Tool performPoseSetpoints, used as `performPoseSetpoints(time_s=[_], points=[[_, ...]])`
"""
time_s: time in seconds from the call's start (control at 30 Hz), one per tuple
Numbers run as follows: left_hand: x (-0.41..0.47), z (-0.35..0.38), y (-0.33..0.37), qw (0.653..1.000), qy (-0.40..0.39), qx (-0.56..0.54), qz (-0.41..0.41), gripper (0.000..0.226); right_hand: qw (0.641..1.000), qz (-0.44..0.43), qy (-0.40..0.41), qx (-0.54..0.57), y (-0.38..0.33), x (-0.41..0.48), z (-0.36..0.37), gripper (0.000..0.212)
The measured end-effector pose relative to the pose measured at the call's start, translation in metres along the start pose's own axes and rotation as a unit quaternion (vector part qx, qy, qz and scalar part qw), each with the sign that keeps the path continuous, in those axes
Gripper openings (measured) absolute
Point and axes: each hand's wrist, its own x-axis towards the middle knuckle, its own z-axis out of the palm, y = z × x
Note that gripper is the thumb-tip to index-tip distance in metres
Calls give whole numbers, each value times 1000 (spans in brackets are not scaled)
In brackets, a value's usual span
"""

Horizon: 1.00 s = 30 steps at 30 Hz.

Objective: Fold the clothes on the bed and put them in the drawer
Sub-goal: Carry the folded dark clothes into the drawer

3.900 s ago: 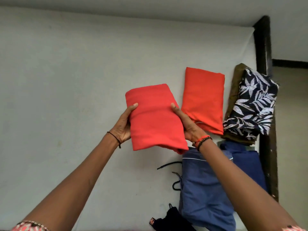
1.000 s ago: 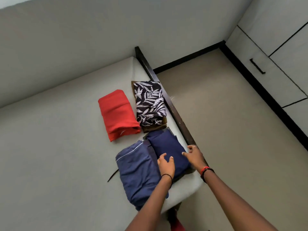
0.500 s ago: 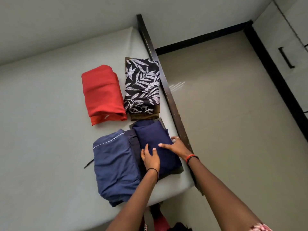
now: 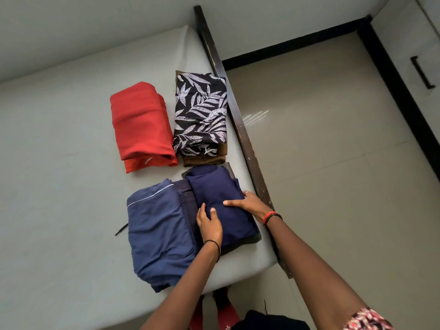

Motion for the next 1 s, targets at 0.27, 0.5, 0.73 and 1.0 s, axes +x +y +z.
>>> performPoseSetpoints(time_s=[0.27,0.5,0.73,1.0], points=[[0,-4,1,1000,-14,13,12,45,996,-89,-1,3,5,-4,14,34],[2,-15,-3,998,-51,27,12,45,990,-116,29,-70,10,-6,23,62],[-4,-31,6,998,-68,-2,-14,47,988,-141,6,-58,-8,-32,21,44],[-35,-69,26,956,-143,-219,-130,66,985,-169,15,5,-45,-94,21,27]])
